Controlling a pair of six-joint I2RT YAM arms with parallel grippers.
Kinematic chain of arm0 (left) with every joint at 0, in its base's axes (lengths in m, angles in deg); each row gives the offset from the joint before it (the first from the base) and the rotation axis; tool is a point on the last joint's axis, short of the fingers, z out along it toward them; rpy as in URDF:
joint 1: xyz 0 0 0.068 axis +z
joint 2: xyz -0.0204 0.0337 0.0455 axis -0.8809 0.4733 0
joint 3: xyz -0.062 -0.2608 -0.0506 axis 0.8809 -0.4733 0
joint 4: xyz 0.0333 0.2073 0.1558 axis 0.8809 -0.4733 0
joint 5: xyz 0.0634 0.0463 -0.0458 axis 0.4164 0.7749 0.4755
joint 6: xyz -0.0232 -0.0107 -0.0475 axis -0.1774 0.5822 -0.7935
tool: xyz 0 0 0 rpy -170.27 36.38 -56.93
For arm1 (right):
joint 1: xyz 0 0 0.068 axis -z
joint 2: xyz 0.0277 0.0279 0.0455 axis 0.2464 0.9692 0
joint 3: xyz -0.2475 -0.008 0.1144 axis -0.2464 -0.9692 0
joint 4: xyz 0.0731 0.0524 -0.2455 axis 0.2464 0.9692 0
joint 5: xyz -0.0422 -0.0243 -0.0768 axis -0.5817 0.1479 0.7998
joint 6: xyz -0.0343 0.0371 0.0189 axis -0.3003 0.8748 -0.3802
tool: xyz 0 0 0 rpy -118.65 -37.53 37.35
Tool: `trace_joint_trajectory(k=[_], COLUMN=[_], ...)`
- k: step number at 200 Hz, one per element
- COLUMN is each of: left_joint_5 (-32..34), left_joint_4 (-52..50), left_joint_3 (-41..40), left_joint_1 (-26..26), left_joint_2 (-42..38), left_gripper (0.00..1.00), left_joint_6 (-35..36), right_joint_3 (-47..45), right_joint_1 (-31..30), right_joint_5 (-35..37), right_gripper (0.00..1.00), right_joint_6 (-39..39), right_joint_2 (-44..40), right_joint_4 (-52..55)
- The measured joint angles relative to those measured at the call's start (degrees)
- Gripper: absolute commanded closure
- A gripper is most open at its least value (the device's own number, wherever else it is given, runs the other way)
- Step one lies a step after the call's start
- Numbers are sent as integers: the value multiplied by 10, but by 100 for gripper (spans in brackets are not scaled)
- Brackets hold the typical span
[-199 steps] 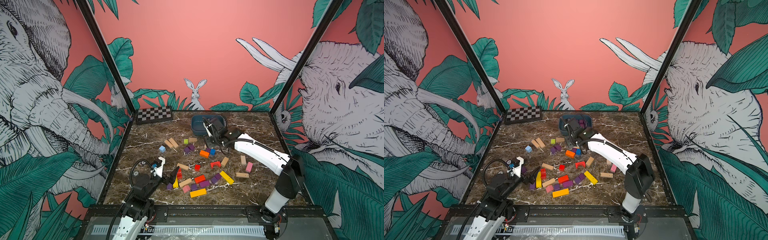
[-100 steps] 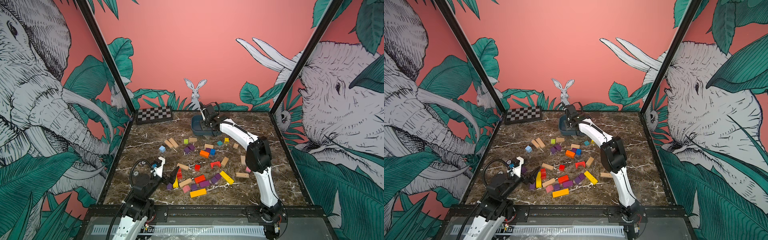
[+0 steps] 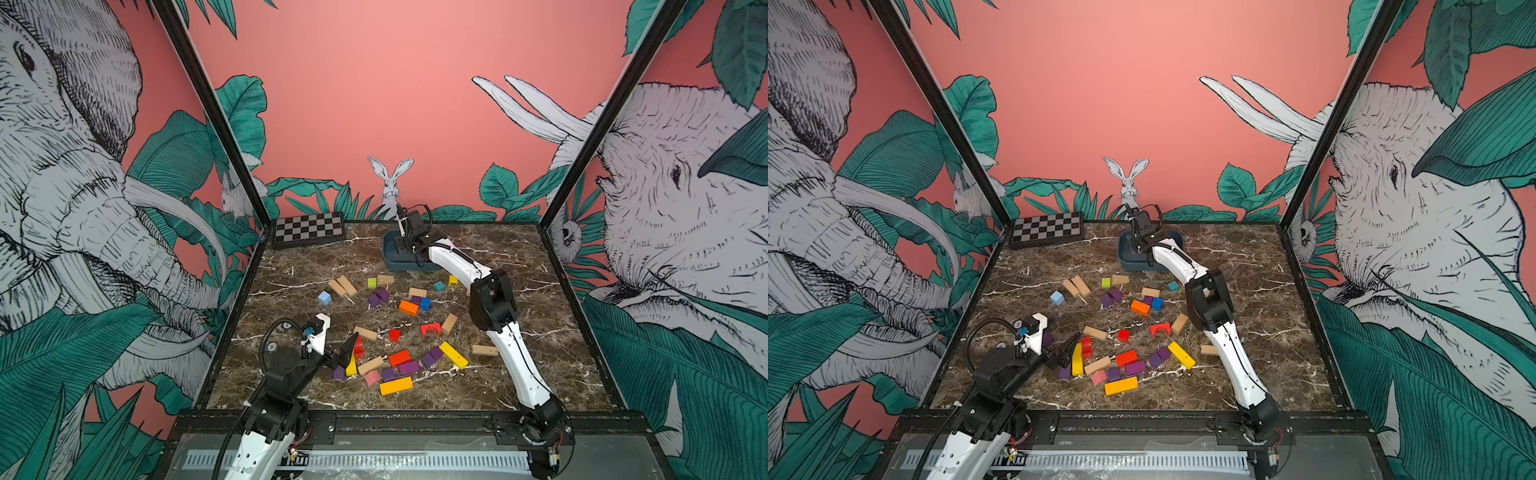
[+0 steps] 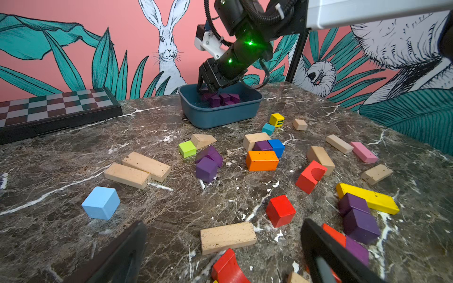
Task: Pick purple bricks into the storage bin
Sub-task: Place the building block in the storage box.
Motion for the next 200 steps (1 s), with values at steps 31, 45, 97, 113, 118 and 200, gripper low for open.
trace_joint_trajectory(k=[31, 45, 97, 113, 118, 200], left_joint_5=[0, -1, -1, -1, -1, -2], left_joint_4=[0, 0, 1, 1, 1, 2], left_joint_3=[0, 0, 0, 0, 0, 0], left_joint_1=[0, 0, 0, 0, 0, 0], left_joint_2=[0, 0, 0, 0, 0, 0], left_gripper=[1, 1, 1, 1, 1, 1], left_joint_6=[0, 0, 0, 0, 0, 0], right_joint_3=[2, 1, 1, 1, 1, 3], right_joint_1=[0, 0, 0, 0, 0, 1], right_joint_5=[-3, -3, 1, 6, 7, 21], right_gripper=[48, 48, 39, 35, 34, 30], right_joint_6=[-2, -2, -5, -6, -5, -3], right_joint_2=[25, 28, 29, 29, 29, 36], right_joint_4=[-30, -41, -76, -82, -82, -81])
